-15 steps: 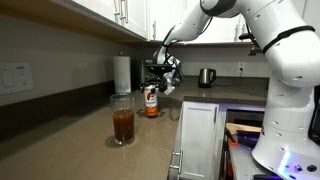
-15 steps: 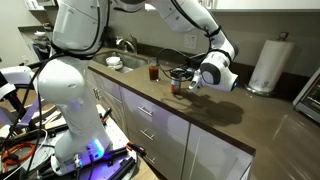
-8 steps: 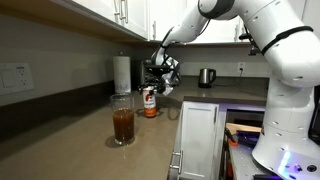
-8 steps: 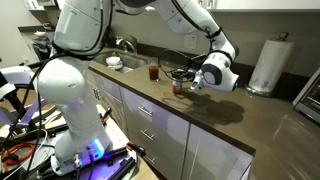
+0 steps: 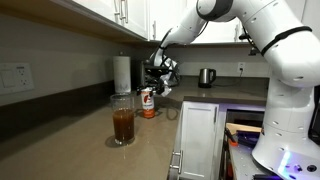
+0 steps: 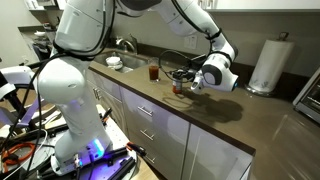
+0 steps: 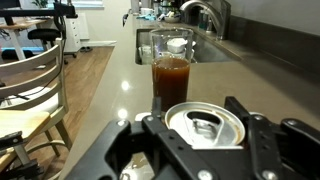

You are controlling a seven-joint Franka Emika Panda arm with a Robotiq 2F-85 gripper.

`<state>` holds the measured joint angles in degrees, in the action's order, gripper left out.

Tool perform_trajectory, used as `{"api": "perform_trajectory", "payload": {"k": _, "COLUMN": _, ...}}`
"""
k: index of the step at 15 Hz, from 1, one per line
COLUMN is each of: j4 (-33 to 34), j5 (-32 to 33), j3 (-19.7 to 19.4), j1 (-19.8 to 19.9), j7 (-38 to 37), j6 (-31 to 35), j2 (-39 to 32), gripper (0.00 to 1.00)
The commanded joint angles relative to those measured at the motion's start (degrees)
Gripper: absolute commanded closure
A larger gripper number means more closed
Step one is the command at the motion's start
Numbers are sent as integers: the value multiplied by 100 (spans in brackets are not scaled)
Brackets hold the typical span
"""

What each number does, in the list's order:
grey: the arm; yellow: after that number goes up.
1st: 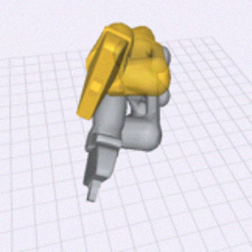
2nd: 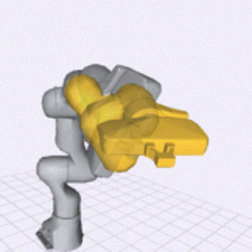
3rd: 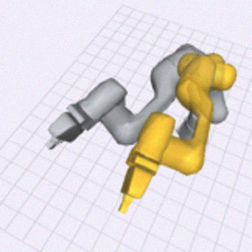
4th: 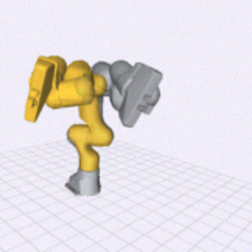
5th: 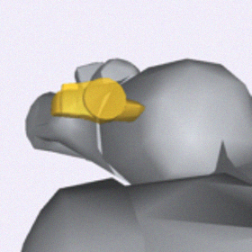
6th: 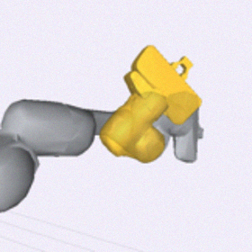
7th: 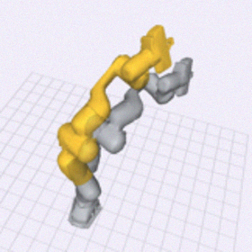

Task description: Pour the juice in the can into the glass.

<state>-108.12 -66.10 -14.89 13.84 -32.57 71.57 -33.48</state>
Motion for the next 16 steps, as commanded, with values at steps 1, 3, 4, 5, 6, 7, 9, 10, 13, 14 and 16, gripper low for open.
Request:
{"api": "perform_trajectory", "payload": {"k": 1, "j4": -176, "j5": 16, "j3": -16, "j1": -53, "j7": -29, "j6": 11, "j2": 167, "gripper": 4}}
{"api": "perform_trajectory", "payload": {"k": 3, "j4": -315, "j5": 49, "j3": -42, "j1": -115, "j7": -82, "j6": 73, "j2": 290, "gripper": 0}}
{"api": "perform_trajectory", "payload": {"k": 4, "j4": -381, "j5": 79, "j3": -61, "j1": -130, "j7": -96, "j6": 73, "j2": 365, "gripper": 0}}
{"api": "perform_trajectory", "payload": {"k": 5, "j4": -447, "j5": 97, "j3": -75, "j1": -147, "j7": -116, "j6": 88, "j2": 434, "gripper": 0}}
{"api": "perform_trajectory", "payload": {"k": 6, "j4": -530, "j5": 121, "j3": -93, "j1": -164, "j7": -152, "j6": 106, "j2": 528, "gripper": 0}}
{"api": "perform_trajectory", "payload": {"k": 7, "j4": -606, "j5": 146, "j3": -107, "j1": -177, "j7": -174, "j6": 122, "j2": 615, "gripper": 0}}
{"api": "perform_trajectory", "payload": {"k": 9, "j4": -814, "j5": 200, "j3": -147, "j1": -223, "j7": -222, "j6": 214, "j2": 866, "gripper": 0}}
{"api": "perform_trajectory", "payload": {"k": 10, "j4": -939, "j5": 239, "j3": -174, "j1": -266, "j7": -257, "j6": 290, "j2": 1021, "gripper": 0}}
{"api": "perform_trajectory", "payload": {"k": 13, "j4": -1282, "j5": 347, "j3": -236, "j1": -404, "j7": -389, "j6": 648, "j2": 1478, "gripper": 0}}
{"api": "perform_trajectory", "payload": {"k": 14, "j4": -1391, "j5": 395, "j3": -240, "j1": -446, "j7": -464, "j6": 826, "j2": 1632, "gripper": 0}}
{"api": "perform_trajectory", "payload": {"k": 16, "j4": -1584, "j5": 535, "j3": -207, "j1": -506, "j7": -580, "j6": 1147, "j2": 1932, "gripper": 0}}
